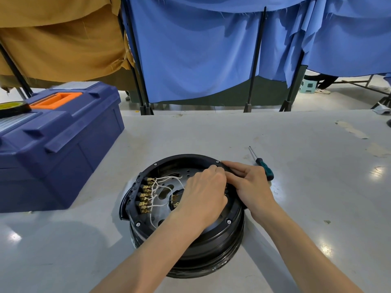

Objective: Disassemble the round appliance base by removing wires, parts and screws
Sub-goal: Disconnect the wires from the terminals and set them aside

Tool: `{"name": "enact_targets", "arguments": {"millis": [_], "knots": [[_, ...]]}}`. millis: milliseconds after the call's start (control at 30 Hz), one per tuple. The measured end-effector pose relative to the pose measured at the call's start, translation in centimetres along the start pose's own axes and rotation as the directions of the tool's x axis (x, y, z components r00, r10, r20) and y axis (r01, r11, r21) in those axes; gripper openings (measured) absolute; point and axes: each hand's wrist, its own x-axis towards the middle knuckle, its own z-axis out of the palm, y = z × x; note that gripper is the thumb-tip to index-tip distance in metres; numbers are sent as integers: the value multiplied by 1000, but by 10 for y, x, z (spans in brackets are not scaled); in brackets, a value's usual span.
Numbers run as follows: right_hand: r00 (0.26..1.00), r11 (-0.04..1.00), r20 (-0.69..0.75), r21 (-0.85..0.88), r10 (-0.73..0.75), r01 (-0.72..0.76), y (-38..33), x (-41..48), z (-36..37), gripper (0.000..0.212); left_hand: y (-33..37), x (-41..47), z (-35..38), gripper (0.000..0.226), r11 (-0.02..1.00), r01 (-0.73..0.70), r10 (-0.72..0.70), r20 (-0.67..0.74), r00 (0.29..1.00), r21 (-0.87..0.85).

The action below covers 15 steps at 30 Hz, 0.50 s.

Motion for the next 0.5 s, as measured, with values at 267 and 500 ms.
{"name": "enact_targets", "arguments": {"millis": [267,500], "knots": [[1000,1000,14,16,-6,6,-2,-1,0,55,-2,0,0,17,1000,-13,13,24,1000,-5],[1000,1000,1,-15,-7,7,-1,0,2,63,-12,-5,4,18,993,-65,63,-32,998,-95]]}}
